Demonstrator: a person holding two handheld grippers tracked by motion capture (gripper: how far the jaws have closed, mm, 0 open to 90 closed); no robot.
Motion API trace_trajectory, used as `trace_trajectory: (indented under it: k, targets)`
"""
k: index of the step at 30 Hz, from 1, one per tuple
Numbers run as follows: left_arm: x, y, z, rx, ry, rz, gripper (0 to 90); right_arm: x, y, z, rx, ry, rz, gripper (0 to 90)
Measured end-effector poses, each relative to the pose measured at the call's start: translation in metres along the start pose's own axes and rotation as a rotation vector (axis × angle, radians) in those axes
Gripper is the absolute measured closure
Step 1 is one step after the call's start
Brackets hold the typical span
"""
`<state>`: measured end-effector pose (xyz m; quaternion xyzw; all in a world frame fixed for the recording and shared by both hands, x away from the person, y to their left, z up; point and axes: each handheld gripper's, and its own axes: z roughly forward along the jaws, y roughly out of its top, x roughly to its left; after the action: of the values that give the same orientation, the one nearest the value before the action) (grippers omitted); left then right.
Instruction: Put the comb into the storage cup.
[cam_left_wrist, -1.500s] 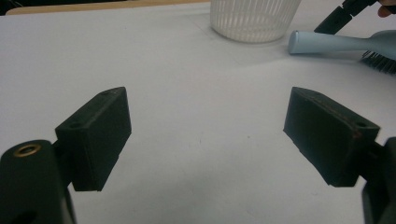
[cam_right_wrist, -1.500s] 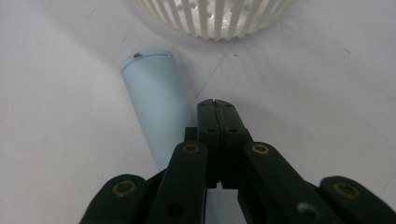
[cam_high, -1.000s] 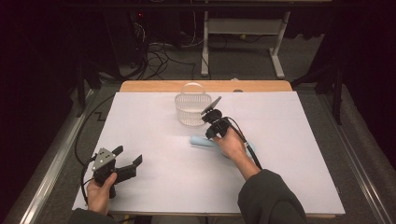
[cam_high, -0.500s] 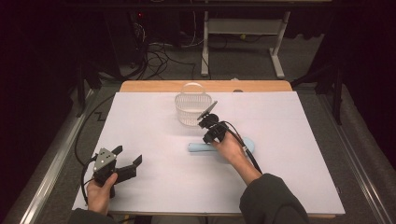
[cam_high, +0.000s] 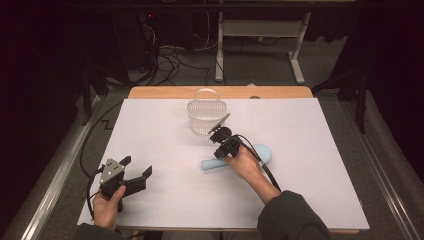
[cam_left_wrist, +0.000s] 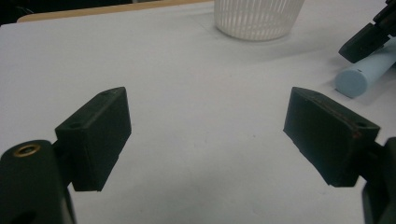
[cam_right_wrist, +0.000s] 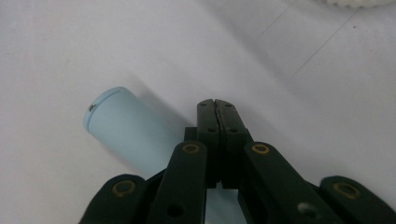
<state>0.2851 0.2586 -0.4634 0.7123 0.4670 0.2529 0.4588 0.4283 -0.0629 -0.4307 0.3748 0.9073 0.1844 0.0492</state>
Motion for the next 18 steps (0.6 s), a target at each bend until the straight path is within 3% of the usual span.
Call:
trace_trajectory:
  k: [12,18]
  targets:
    - [-0.001,0.000,0.000,0.004,0.002,0.003,15.8,0.009,-0.010,-0.005,0.004,0.006,-0.036,90.0]
    - [-0.001,0.000,0.000,0.004,0.000,0.003,15.8,0.011,-0.018,-0.009,0.000,0.017,-0.028,90.0]
